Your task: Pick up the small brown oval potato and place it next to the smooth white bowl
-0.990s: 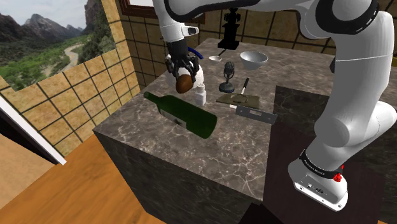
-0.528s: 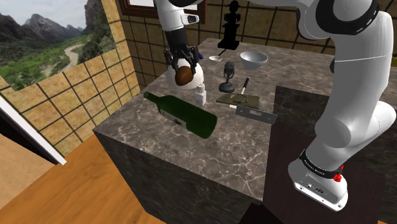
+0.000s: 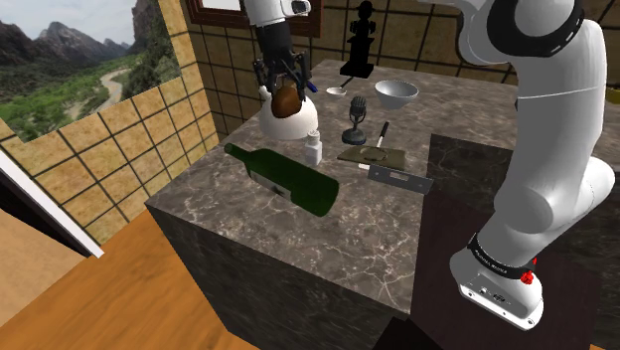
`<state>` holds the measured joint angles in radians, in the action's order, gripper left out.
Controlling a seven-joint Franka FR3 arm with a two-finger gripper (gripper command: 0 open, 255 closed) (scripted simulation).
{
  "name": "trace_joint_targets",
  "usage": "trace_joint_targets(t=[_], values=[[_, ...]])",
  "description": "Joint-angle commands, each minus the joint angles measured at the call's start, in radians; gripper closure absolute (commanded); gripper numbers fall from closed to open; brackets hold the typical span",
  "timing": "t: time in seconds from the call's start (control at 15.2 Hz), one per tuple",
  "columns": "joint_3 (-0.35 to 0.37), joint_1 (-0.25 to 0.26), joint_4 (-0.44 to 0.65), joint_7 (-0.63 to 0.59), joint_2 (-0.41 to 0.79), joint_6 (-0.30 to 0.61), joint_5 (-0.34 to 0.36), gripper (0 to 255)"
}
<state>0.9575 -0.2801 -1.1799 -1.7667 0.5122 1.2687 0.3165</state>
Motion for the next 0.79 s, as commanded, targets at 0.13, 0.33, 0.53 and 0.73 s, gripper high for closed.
trace_joint_targets(t=[0.13,0.33,0.53,0.73], values=[[0.033,-0.157,-0.153,0.076,-0.122,0.049,-0.072,255],[0.053,-0.304,-0.286,0.176,-0.248,0.095,-0.149,255],[0.048,-0.43,-0.396,0.298,-0.381,0.129,-0.231,255],[0.011,-0.521,-0.488,0.431,-0.51,0.15,-0.307,255]])
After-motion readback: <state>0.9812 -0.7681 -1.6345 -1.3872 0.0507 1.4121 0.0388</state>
